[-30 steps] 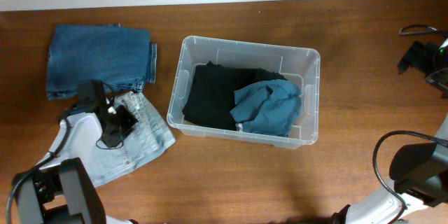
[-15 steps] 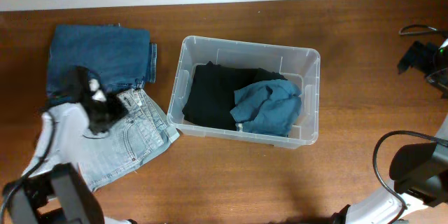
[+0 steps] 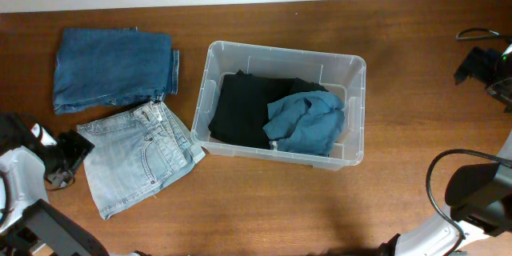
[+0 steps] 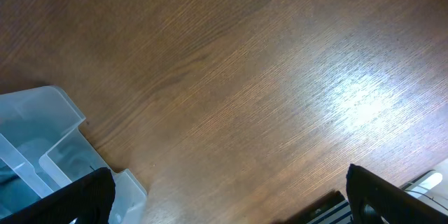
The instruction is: Pack container
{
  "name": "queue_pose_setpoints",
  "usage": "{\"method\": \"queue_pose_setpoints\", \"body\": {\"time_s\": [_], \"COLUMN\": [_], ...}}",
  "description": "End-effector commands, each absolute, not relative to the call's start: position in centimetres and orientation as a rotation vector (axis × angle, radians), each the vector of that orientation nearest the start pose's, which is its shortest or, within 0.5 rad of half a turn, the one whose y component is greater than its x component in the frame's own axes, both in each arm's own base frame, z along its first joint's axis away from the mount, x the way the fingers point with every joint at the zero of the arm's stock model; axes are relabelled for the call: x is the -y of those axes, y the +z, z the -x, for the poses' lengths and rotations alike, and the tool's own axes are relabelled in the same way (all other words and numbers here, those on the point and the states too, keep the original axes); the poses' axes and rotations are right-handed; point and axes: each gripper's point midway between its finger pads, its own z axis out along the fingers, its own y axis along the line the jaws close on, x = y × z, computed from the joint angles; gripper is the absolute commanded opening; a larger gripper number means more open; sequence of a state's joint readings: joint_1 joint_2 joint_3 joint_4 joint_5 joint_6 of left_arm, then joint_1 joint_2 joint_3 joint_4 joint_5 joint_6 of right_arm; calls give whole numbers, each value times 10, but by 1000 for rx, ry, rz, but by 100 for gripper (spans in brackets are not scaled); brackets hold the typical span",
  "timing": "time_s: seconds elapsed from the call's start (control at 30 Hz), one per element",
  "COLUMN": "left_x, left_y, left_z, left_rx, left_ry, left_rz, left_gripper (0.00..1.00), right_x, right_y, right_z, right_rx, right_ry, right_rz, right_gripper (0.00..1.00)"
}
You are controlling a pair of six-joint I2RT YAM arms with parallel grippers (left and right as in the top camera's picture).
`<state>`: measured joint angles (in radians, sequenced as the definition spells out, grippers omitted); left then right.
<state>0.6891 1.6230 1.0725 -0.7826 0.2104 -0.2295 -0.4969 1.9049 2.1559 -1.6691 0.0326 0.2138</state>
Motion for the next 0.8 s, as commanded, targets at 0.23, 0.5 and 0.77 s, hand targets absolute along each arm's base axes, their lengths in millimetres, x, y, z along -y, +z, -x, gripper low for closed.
{"method": "queue_pose_setpoints", "body": {"time_s": [0.23, 0.5, 0.77], "left_x": [-177, -179, -186], "left_y": [55, 46, 19], "left_z": [-280, -276, -267], "left_rx": [-2567, -2610, -2685], "left_ry": [-263, -247, -197], "left_rz": [1125, 1090, 1136], "left_gripper": [79, 79, 79], "right_x": [180, 180, 180], "right_y": [239, 239, 239], "right_z": [-319, -319, -319], "right_rx": [-2799, -2799, -2799], "right_ry": [-76, -76, -76], "right_rz": [-1062, -1062, -1062], "right_gripper": [98, 98, 98]}}
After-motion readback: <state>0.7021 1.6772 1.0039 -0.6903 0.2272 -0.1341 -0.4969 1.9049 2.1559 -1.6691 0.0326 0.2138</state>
